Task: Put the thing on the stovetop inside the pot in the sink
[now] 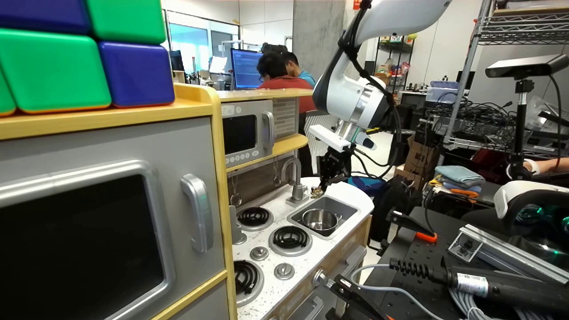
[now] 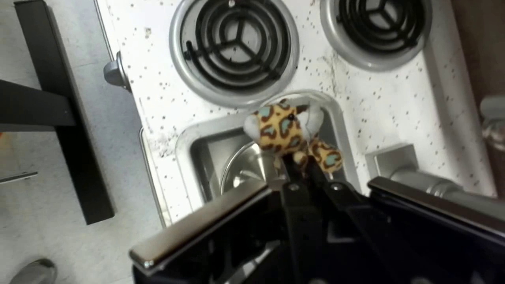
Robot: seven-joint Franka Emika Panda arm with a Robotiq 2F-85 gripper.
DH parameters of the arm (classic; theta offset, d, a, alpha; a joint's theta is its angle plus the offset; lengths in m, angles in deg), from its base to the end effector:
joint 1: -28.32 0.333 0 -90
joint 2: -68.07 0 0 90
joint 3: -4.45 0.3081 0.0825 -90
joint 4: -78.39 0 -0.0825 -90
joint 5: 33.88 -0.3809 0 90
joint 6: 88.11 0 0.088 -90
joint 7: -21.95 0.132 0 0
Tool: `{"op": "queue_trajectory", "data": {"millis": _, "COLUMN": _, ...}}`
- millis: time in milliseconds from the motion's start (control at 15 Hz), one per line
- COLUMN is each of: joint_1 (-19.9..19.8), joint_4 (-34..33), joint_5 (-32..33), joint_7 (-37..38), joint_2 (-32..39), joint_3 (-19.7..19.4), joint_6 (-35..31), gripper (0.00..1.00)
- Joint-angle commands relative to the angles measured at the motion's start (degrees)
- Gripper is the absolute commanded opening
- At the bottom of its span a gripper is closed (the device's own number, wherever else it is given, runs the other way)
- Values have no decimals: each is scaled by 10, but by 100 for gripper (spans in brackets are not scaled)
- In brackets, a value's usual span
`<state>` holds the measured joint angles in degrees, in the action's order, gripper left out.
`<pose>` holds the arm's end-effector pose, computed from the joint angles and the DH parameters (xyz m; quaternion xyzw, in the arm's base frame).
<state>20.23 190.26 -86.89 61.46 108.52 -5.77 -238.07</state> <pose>0.5608 -0.1981 0.0848 -0.6205 0.7666 0.0263 0.1631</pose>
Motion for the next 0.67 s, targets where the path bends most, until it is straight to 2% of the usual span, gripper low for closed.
{"op": "queue_trajectory", "data": {"millis": 0, "joint_1": 40, "joint_4": -5, "joint_5": 55, "joint_7": 114, "joint_2": 8, "joint_3": -43, "joint_6": -10, "gripper": 2}}
{"op": "queue_trajectory", "data": {"millis": 267, "joint_1": 51, "joint_4": -12, "joint_5": 100, "joint_7": 191, "joint_2": 11, "joint_3": -53, "joint_6": -21, "gripper": 2}}
{"op": "queue_trajectory", "data": {"millis": 600, "joint_1": 59, "joint_4": -12, "joint_5": 146, "joint_7": 263, "joint_2": 15, "joint_3": -60, "joint_6": -82, "gripper": 2}}
